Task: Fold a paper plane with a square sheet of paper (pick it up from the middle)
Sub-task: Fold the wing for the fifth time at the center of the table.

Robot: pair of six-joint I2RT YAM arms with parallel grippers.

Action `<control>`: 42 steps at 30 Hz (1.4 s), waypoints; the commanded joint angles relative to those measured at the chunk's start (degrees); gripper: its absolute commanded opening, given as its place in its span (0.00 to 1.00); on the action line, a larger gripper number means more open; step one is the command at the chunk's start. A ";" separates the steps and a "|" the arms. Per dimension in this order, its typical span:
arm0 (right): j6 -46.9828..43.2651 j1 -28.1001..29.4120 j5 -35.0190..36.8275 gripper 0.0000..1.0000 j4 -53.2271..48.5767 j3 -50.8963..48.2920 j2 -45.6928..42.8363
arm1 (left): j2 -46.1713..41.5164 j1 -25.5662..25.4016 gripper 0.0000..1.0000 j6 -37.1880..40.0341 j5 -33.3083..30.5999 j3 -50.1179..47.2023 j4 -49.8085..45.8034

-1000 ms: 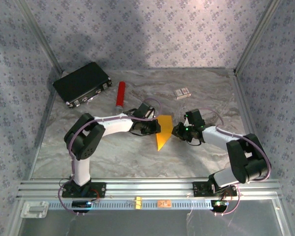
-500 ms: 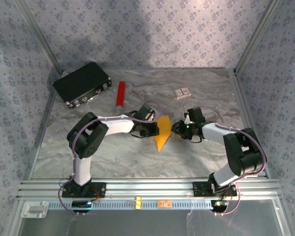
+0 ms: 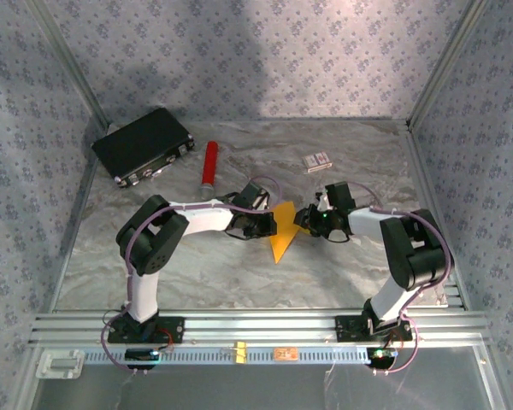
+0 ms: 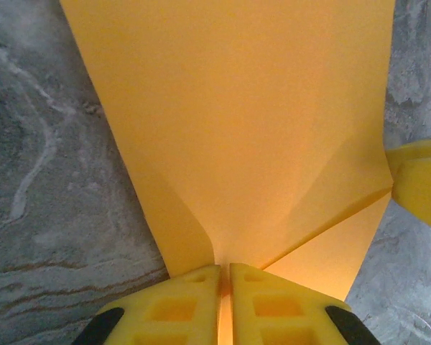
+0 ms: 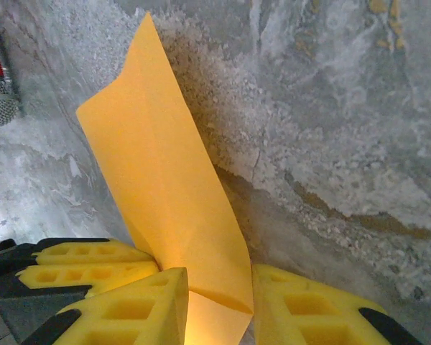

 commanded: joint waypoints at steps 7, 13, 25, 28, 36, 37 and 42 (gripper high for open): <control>-2.97 -2.17 -9.86 0.30 3.02 3.37 5.12 | 0.56 -0.28 0.12 1.06 -0.37 -0.78 -1.46; -5.89 -3.01 -12.44 0.30 1.99 4.81 6.43 | 0.47 -0.19 0.12 0.75 -0.20 -0.73 -1.28; -15.69 -4.35 -16.02 0.30 -7.21 10.46 9.51 | 0.49 0.08 0.11 0.38 0.06 -0.85 -0.84; -17.17 -4.73 -17.34 0.30 -8.34 11.47 10.39 | 0.54 0.08 0.11 0.51 0.03 -0.82 -0.88; -21.72 -4.79 -19.73 0.30 -12.77 14.72 12.80 | 0.58 0.15 0.11 0.27 0.06 -0.87 -0.69; -21.92 -4.79 -19.72 0.31 -13.20 15.04 13.03 | 0.58 0.12 0.11 0.23 0.09 -0.81 -0.66; -22.53 -4.72 -20.69 0.29 -13.49 15.98 13.97 | 0.32 0.12 0.11 0.21 0.07 -0.85 -0.74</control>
